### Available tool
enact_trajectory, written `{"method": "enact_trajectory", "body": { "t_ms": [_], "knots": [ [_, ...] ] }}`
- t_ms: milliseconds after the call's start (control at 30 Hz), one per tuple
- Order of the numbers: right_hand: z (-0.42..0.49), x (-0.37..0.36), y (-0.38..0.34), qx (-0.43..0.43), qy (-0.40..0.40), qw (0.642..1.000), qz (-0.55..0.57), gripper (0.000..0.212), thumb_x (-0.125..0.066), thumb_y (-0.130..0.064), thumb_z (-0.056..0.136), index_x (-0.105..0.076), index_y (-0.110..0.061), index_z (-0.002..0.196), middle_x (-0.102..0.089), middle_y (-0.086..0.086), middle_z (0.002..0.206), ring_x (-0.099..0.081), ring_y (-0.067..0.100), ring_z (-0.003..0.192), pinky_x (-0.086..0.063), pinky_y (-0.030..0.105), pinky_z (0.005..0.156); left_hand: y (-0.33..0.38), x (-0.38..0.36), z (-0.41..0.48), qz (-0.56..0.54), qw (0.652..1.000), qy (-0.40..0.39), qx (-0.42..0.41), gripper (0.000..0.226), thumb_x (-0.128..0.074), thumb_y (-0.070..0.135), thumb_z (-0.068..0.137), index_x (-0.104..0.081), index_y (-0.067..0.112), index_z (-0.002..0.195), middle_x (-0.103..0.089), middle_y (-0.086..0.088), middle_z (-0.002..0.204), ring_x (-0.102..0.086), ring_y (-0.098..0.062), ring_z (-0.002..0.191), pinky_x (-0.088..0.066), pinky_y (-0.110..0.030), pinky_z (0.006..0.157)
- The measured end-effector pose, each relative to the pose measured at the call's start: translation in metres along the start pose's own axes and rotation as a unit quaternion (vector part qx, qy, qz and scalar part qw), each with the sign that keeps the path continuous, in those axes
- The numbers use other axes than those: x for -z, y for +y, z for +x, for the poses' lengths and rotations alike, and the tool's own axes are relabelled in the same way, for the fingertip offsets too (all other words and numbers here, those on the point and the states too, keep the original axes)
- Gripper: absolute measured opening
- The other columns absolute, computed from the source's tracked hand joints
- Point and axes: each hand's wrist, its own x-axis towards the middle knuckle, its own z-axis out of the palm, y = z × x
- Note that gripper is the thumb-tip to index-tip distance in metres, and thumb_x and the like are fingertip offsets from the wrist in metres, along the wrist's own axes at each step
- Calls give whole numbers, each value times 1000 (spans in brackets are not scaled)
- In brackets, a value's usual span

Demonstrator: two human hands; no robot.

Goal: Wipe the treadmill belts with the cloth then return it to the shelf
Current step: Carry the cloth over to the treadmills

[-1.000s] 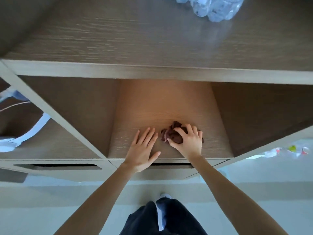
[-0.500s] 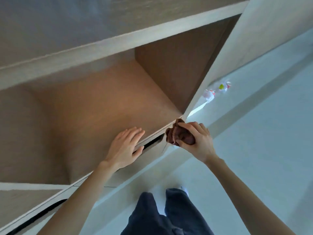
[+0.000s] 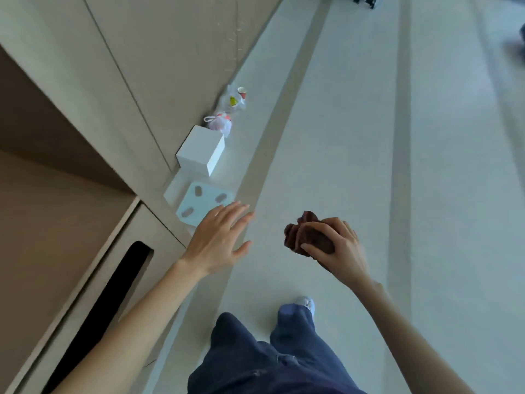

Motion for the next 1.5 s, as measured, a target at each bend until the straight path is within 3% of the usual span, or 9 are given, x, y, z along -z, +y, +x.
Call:
{"method": "enact_trajectory", "body": {
  "t_ms": [167,333,533,700,1033,1367,1500],
  "knots": [
    [-29,47,86,-91,49,994,-36,40,-64,-52,75,-67,-29,108,-61,-5,101,-58,21,89,-47,38,76,73,-31,86,3,994,-52,-99,58,-50,41,88,-45,13,138,-45,-9,143,-37,-27,135,-30,-44,109],
    [-53,99,169,-167,94,980,-60,37,-74,-42,76,-66,-29,110,-62,-6,101,-57,22,88,-46,38,76,153,-57,179,16,978,-86,-189,55,-52,40,86,-51,13,134,-49,-11,139,-41,-29,132,-31,-46,109],
    [-77,160,251,-235,133,960,-80,45,-76,-40,76,-63,-26,117,-62,-4,104,-57,24,90,-44,37,77,243,-76,274,27,961,-108,-255,61,-30,45,86,-52,13,134,-51,-12,137,-43,-30,131,-32,-46,108],
    [-86,196,294,-295,159,940,-71,55,-66,-49,76,-55,-27,126,-60,-8,108,-54,21,93,-43,38,81,298,-83,336,23,950,-107,-292,62,-30,46,86,-51,13,134,-51,-13,137,-43,-31,131,-31,-48,107],
    [-74,211,359,-359,193,910,-69,50,-76,-39,75,-63,-18,118,-63,-3,106,-58,25,92,-43,39,79,362,-126,425,24,925,-144,-351,60,-30,46,88,-48,15,137,-49,-11,139,-41,-30,132,-30,-48,109],
    [8,293,479,-398,219,888,-79,47,-78,-37,74,-64,-18,115,-63,-2,103,-57,25,90,-44,39,77,430,-144,597,24,903,-149,-402,63,-26,48,88,-44,17,140,-46,-11,142,-37,-28,135,-25,-46,112],
    [47,338,532,-400,253,874,-109,46,-74,-42,74,-65,-19,113,-64,-3,102,-57,25,90,-42,37,76,463,-141,674,20,898,-126,-422,60,-29,46,89,-48,15,137,-50,-12,139,-42,-30,131,-31,-49,109]
  ]
}}
